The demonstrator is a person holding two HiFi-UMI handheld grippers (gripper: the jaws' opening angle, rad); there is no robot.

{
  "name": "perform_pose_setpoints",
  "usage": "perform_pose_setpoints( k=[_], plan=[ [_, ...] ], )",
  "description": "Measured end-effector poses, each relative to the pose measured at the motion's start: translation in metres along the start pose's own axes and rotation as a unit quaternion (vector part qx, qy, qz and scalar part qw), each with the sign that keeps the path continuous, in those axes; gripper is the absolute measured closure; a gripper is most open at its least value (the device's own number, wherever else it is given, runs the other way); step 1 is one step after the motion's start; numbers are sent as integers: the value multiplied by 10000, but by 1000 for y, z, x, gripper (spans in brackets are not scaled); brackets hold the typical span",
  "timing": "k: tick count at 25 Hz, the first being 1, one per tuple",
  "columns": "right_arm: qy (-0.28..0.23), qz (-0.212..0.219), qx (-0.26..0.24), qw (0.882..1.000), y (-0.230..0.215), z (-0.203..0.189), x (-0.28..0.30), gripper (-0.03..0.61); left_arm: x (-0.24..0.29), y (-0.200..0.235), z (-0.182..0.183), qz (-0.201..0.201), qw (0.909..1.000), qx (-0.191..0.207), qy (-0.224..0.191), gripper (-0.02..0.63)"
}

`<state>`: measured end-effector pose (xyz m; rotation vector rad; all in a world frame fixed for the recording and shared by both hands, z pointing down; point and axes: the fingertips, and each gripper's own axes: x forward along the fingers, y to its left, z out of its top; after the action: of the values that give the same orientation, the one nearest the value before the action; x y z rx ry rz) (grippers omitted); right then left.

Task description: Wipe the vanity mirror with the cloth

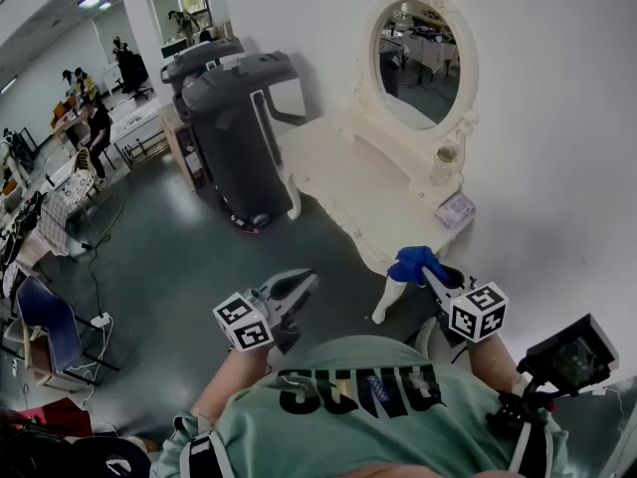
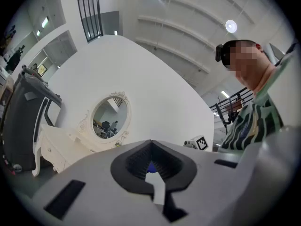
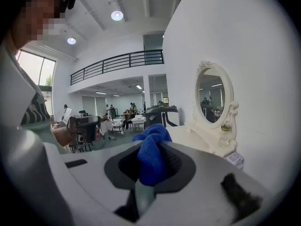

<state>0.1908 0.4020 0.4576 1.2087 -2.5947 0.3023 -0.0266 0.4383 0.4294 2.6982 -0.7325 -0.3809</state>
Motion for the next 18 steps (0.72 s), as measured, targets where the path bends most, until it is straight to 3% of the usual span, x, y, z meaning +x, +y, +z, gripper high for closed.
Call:
perform_pose_setpoints(
  k=[11,18],
  plan=[
    [-9,-9,4,10000,2,3,3,531,2,2,5,-61,10000,11,30,603],
    [-9,121,356,9993,22,3,22,529,-20,17,10,-100,9999,-48,-14,603]
  ],
)
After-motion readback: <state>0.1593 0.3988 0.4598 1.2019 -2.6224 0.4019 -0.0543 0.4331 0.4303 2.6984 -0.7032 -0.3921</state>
